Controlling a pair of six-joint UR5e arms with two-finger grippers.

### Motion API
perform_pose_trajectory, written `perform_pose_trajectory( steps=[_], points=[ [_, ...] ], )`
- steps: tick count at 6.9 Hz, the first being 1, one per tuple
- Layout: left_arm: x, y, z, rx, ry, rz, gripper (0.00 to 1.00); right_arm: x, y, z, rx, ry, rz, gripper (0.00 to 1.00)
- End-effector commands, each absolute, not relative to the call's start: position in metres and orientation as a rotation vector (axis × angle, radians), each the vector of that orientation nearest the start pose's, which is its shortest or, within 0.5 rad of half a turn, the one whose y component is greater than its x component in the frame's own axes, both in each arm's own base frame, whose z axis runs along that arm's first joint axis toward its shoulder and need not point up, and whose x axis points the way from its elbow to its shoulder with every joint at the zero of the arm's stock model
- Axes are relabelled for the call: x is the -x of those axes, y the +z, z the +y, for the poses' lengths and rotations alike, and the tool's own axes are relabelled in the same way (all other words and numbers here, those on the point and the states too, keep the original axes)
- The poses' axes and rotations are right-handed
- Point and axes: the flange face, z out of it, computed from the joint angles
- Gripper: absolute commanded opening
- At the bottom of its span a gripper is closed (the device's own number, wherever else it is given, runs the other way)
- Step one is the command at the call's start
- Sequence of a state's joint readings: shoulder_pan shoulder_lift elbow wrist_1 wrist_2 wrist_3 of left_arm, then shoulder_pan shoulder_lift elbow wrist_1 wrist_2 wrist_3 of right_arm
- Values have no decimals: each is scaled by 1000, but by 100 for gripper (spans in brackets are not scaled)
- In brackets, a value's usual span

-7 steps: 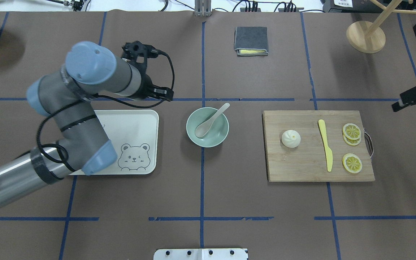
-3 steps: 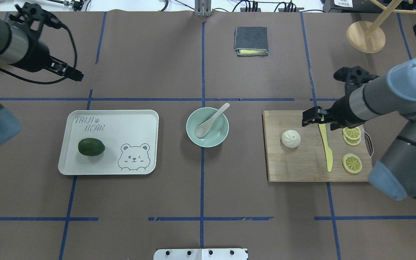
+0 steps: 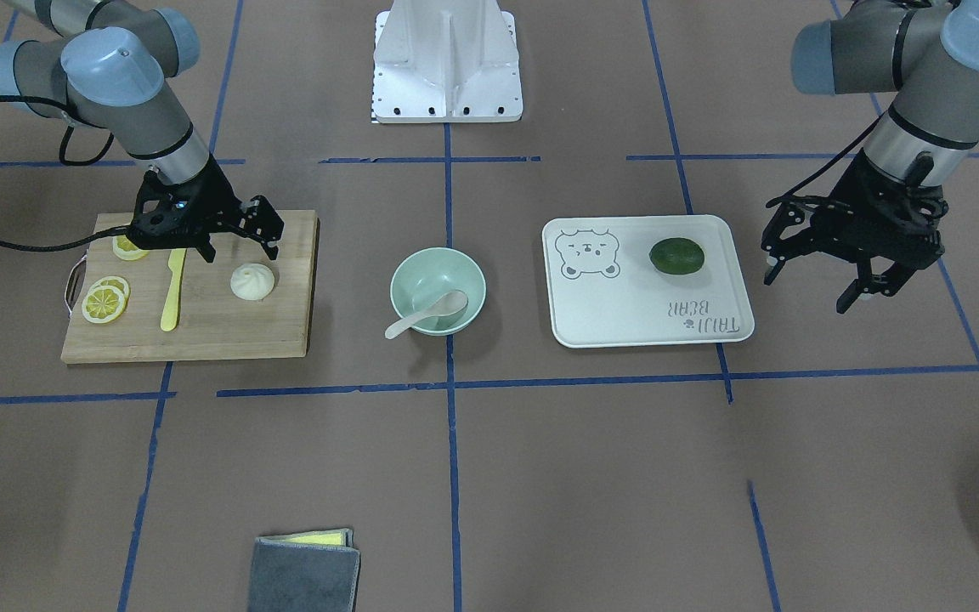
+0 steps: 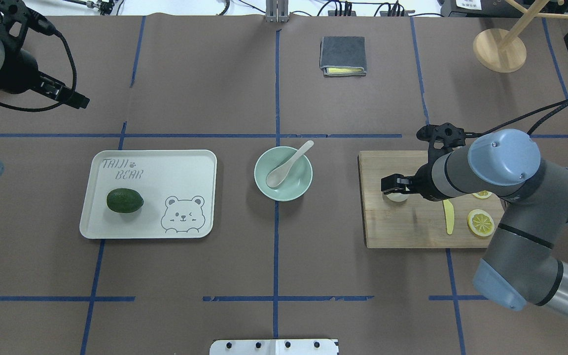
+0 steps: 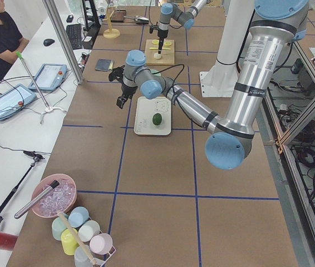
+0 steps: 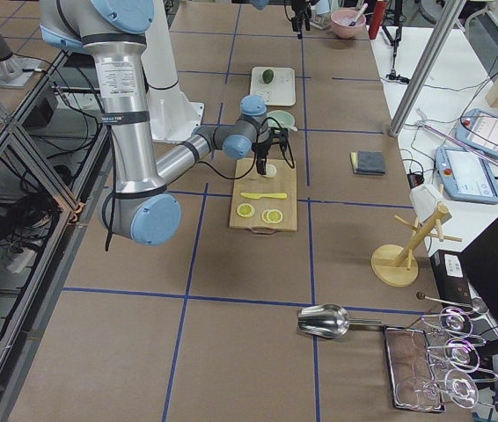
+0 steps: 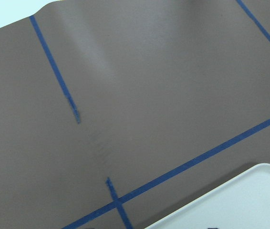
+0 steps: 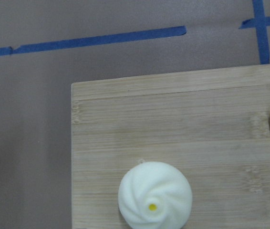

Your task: Put spoon and bun in bowl

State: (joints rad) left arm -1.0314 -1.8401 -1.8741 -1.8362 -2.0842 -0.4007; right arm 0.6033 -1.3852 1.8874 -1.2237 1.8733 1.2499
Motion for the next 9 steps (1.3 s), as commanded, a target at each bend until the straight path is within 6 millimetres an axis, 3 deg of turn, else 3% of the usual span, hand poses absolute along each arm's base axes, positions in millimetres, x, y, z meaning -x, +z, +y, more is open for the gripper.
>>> perform_pose_trajectory(
  steps=[1,2,7,8,9],
  points=[
    [-222,343,-535,-515,343,804,88,427,364,-408,-113,139,-820,97],
    [-224,343,-535,-513,346,805,88,435,371,-405,-127,139,-792,97],
    [-225,341,-535,-515,345,808,89,434,387,-410,-151,143,-750,89],
    [-225,341,-535,-515,345,808,90,433,386,-411,-154,144,-752,74],
    [-226,340,-535,-515,345,808,90,433,385,-412,-157,146,-752,43]
  ],
)
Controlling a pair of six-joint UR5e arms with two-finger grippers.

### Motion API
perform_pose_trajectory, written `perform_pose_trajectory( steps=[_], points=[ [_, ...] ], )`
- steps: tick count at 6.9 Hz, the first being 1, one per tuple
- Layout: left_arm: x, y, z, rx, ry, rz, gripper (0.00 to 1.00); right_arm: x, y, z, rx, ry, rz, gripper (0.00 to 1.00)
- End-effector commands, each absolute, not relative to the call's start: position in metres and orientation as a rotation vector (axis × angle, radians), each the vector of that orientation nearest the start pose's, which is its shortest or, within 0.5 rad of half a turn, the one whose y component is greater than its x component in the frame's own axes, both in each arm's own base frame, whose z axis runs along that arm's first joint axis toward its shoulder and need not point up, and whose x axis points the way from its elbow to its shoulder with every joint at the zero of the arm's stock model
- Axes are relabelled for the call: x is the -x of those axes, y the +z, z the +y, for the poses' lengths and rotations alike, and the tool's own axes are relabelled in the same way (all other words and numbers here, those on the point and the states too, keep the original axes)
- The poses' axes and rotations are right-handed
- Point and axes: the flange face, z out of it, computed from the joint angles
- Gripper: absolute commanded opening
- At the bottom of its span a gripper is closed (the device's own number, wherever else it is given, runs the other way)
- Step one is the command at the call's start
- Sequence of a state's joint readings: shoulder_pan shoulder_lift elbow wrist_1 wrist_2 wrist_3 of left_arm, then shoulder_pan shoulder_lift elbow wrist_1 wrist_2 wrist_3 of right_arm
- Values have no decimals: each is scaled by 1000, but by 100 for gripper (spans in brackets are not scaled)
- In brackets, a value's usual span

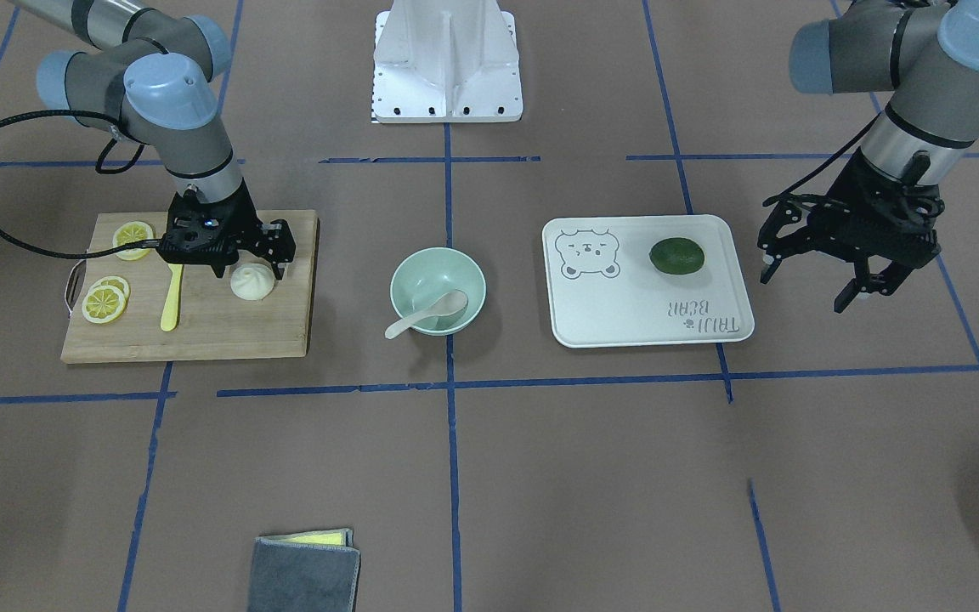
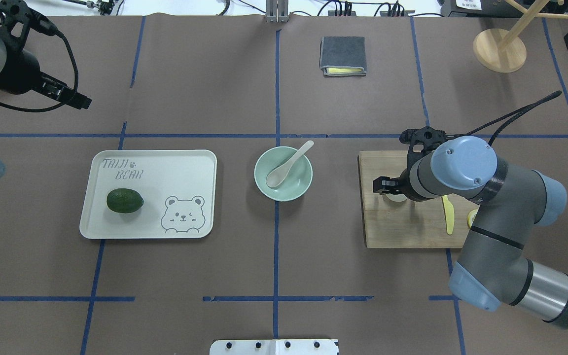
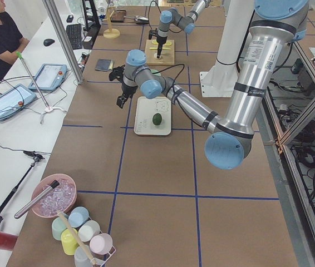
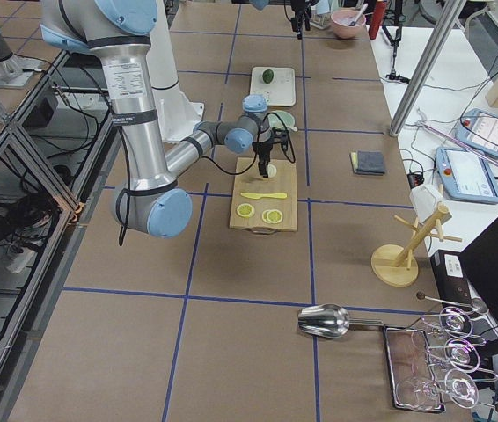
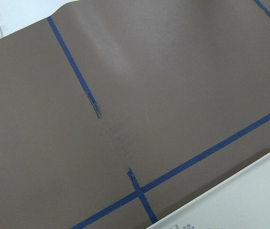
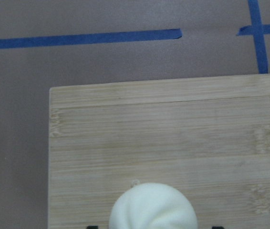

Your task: Put spoon and bun in bowl

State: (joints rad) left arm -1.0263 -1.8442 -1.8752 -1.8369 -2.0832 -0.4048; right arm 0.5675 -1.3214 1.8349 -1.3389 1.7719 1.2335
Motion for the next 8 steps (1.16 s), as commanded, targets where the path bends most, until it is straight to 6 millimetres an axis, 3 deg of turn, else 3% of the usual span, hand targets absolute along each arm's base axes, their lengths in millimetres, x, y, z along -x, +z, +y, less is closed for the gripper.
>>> perform_pose_trajectory(
  steps=[1,2,3,4,6,7,8],
  points=[
    [-225,341,-535,-515,345,808,90,432,385,-412,-157,147,-754,12],
    [-225,341,-535,-513,345,808,90,431,383,-411,-155,146,-757,0],
    [-227,342,-535,-512,347,807,90,425,372,-414,-162,150,-780,0],
    [-225,340,-535,-516,347,809,90,424,341,-411,-183,149,-834,0],
    [-215,342,-531,-522,339,806,91,459,225,-426,-169,224,-913,0],
    [-215,343,-531,-520,339,806,92,482,183,-430,-136,294,-963,0],
    [-215,342,-531,-521,340,805,94,522,159,-427,-107,300,-971,0]
  ],
)
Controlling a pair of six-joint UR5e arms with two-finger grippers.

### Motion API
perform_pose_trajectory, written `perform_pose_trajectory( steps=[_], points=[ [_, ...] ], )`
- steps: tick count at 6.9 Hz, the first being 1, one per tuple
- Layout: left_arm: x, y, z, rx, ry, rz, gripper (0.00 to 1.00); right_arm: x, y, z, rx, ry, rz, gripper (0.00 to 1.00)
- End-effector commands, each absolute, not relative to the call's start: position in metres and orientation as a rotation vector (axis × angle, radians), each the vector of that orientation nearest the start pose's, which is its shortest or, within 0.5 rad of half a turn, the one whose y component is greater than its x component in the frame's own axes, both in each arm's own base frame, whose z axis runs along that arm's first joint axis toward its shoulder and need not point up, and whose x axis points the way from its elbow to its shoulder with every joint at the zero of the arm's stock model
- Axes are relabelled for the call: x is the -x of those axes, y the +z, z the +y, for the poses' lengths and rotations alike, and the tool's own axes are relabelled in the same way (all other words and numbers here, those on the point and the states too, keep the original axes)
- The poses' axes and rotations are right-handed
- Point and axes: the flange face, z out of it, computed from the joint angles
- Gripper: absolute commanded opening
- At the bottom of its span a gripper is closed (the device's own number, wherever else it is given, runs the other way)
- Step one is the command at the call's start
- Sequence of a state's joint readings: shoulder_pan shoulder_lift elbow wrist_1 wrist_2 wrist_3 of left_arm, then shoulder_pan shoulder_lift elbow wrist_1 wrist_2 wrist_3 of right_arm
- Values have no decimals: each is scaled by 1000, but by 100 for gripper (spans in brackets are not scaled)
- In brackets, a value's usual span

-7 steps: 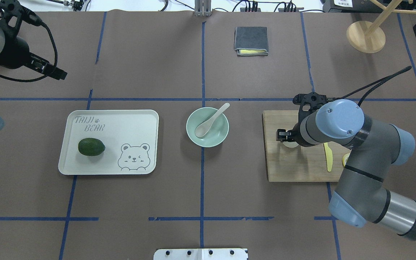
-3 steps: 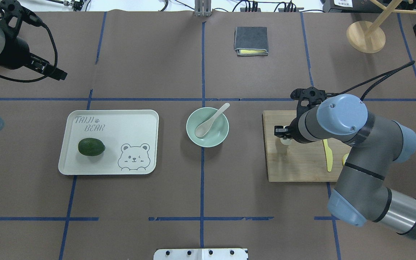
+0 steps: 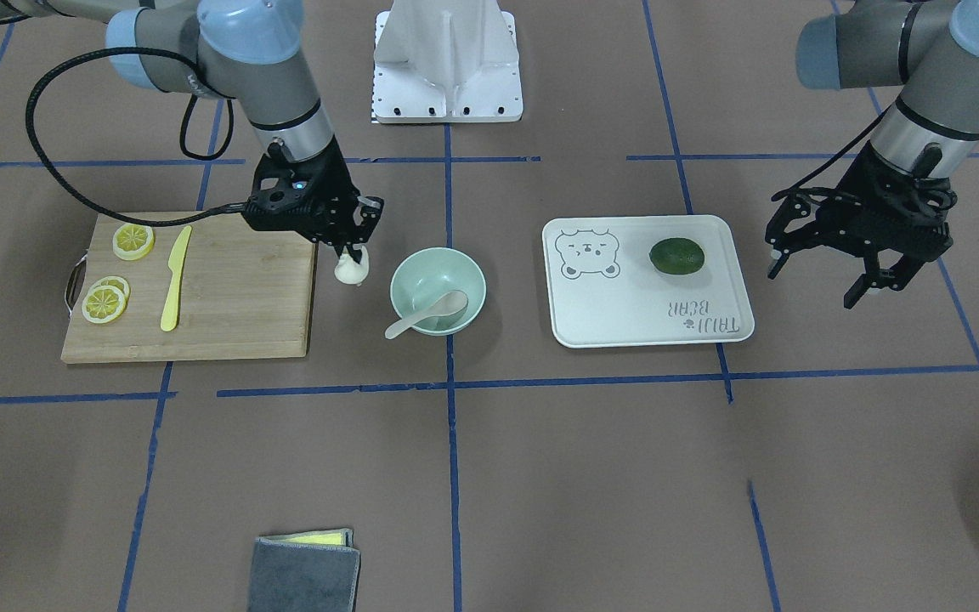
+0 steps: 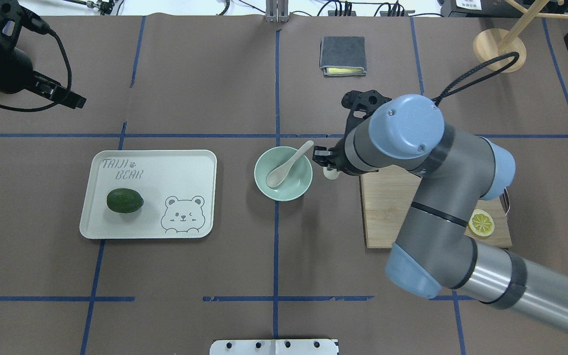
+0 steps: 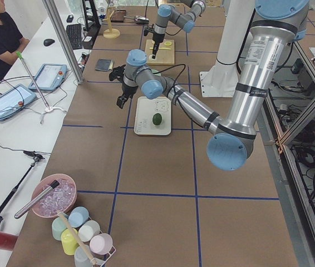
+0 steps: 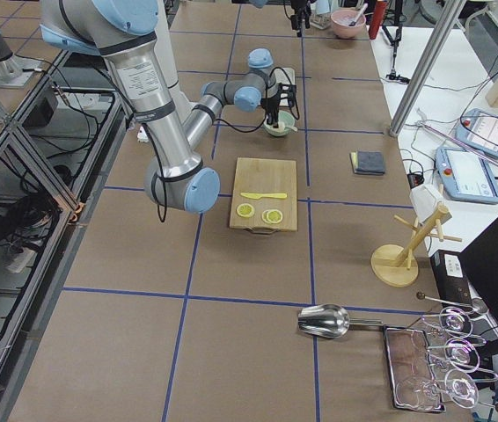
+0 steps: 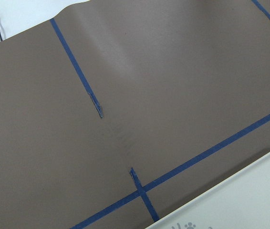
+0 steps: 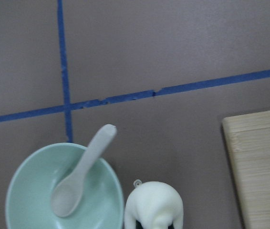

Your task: Put spoon and bun in bowl

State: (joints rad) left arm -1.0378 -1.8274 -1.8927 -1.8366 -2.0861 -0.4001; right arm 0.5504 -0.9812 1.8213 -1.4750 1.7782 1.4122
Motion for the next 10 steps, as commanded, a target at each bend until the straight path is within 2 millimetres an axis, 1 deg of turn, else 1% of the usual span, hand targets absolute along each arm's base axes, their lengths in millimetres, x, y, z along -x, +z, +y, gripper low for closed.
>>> perform_pose_trajectory(
  steps=[1,3,4,5,6,8,10],
  points=[
    [-215,344,-531,-518,338,805,94,536,148,-433,-99,309,-969,0],
    [-215,342,-532,-521,338,804,95,552,160,-437,-105,306,-1015,0],
    [-215,343,-532,-520,338,804,96,552,164,-437,-103,306,-1015,14],
    [-215,343,-532,-520,338,804,96,553,166,-435,-93,321,-1012,99],
    [-215,342,-532,-521,338,804,97,553,168,-435,-82,338,-1011,100],
    [-216,343,-532,-519,337,803,98,548,164,-434,-83,337,-1022,100],
    [-215,342,-531,-522,335,805,99,549,166,-434,-80,338,-1019,100]
  ],
)
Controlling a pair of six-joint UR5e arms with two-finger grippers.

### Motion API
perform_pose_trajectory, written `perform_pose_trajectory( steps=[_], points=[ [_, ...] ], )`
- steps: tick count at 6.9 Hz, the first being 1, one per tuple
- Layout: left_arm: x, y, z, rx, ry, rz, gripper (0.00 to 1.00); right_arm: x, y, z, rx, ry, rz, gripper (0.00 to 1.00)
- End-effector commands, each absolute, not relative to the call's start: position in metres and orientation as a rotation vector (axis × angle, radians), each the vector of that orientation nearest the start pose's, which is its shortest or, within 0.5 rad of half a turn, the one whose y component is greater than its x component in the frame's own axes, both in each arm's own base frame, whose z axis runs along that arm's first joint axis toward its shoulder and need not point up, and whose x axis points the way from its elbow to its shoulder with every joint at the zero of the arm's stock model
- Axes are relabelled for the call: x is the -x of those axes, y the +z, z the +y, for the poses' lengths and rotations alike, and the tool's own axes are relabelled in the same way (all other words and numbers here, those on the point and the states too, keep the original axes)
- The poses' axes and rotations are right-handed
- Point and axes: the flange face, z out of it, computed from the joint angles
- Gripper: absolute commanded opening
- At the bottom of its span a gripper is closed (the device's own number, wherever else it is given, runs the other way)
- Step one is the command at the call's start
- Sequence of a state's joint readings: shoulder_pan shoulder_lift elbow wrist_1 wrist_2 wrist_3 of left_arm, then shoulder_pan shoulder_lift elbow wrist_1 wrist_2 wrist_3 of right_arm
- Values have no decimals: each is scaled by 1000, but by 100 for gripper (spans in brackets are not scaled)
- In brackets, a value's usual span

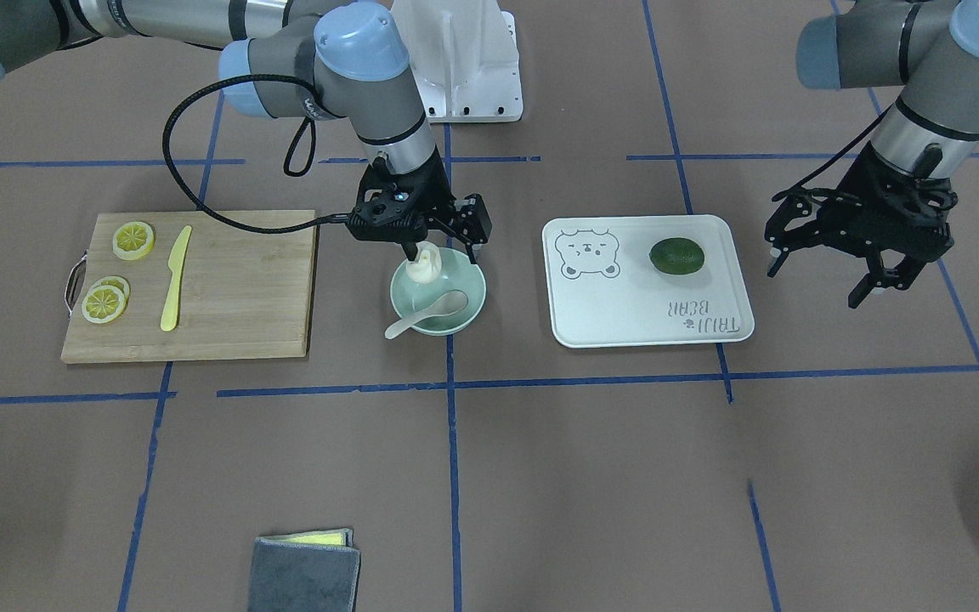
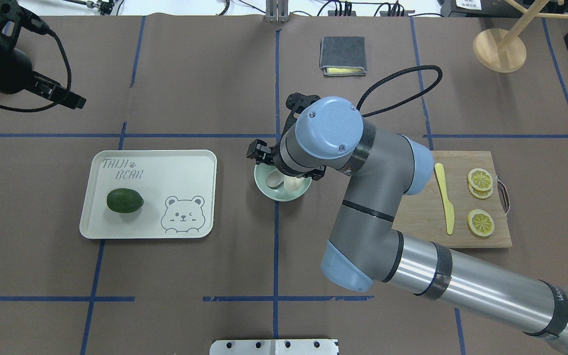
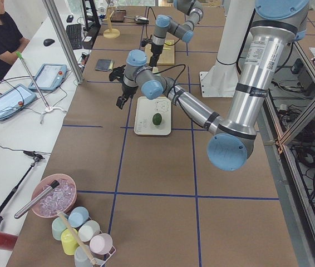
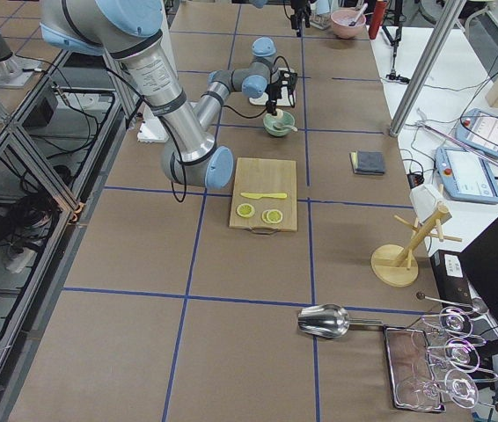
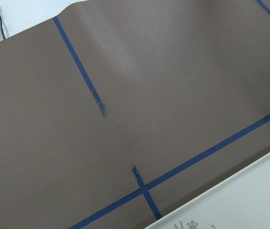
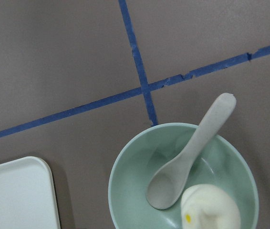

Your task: Put spoon and bun in bowl

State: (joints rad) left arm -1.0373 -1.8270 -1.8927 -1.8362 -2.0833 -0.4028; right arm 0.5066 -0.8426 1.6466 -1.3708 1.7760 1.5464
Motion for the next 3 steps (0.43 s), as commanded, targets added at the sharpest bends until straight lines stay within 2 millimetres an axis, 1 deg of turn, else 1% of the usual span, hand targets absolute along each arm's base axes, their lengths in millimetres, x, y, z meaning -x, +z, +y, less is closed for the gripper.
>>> perform_pose_trajectory(
  steps=[1,2,3],
  points=[
    [-215,342,-531,-521,334,805,99,549,165,-434,-81,337,-1022,100],
    [-215,341,-531,-523,336,805,99,547,165,-435,-83,340,-1023,100],
    [-213,350,-529,-509,333,798,99,524,170,-433,-79,338,-1040,100]
  ],
)
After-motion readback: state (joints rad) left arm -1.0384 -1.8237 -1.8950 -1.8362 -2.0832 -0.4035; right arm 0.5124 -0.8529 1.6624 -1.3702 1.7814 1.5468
